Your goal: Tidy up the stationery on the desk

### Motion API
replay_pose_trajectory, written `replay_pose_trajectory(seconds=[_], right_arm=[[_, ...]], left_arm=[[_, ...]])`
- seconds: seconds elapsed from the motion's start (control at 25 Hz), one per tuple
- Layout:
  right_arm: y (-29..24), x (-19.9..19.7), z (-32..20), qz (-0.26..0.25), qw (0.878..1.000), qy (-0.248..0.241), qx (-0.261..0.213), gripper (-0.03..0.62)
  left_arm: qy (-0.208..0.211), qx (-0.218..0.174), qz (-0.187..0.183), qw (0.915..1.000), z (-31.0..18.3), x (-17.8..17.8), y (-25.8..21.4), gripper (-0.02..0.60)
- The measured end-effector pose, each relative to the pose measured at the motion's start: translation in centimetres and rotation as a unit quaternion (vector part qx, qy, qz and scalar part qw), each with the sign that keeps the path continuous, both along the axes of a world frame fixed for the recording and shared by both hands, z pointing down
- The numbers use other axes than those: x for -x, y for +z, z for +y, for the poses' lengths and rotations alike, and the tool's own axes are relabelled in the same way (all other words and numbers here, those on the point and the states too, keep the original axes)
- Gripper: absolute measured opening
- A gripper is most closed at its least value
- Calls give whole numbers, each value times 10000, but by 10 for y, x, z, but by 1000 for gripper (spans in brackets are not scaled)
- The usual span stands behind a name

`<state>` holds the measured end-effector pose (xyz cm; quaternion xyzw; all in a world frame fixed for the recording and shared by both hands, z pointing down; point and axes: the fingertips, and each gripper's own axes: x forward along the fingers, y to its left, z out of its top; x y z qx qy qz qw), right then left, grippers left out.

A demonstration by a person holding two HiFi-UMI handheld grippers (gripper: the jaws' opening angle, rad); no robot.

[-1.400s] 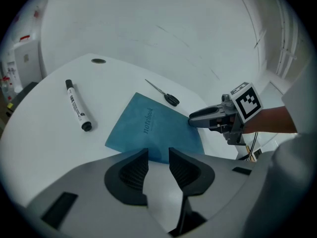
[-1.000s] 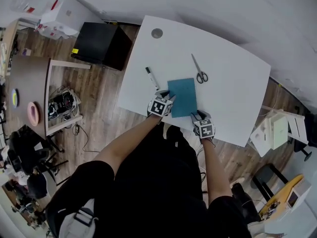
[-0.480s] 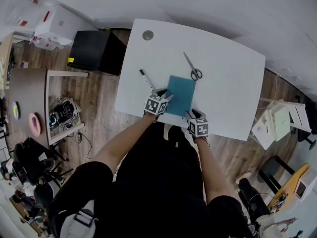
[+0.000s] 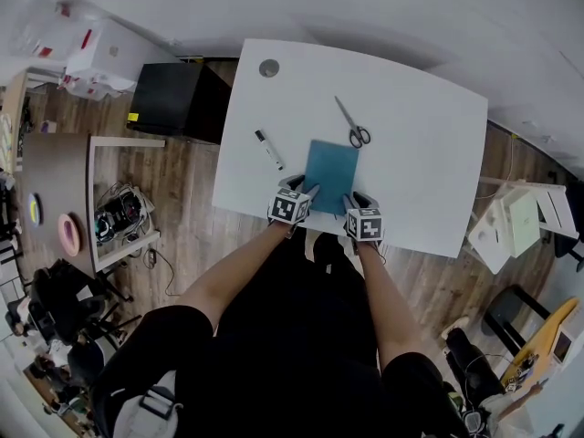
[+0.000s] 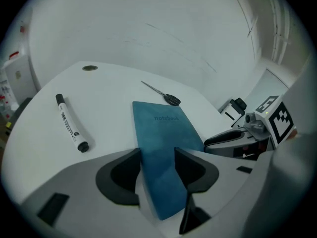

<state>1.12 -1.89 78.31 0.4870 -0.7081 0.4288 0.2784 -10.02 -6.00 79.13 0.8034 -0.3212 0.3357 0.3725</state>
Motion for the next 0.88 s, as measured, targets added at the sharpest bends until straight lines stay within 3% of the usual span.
replay_pose_trajectory(seconds=[0.2,0.48,0.88], right_arm=[[2,-2,8,-373,9990,168,192,127],[2,-10,13,-340,9990,203,211,128],[-1,-92,24,88,9987,455,220,128]], left_arm=[[-49,-14,-87,9999,1,-2,1,209],[166,-3,-54,9998,4,-29,1,238],[575,344,312,9973,22,-107,-4,238]])
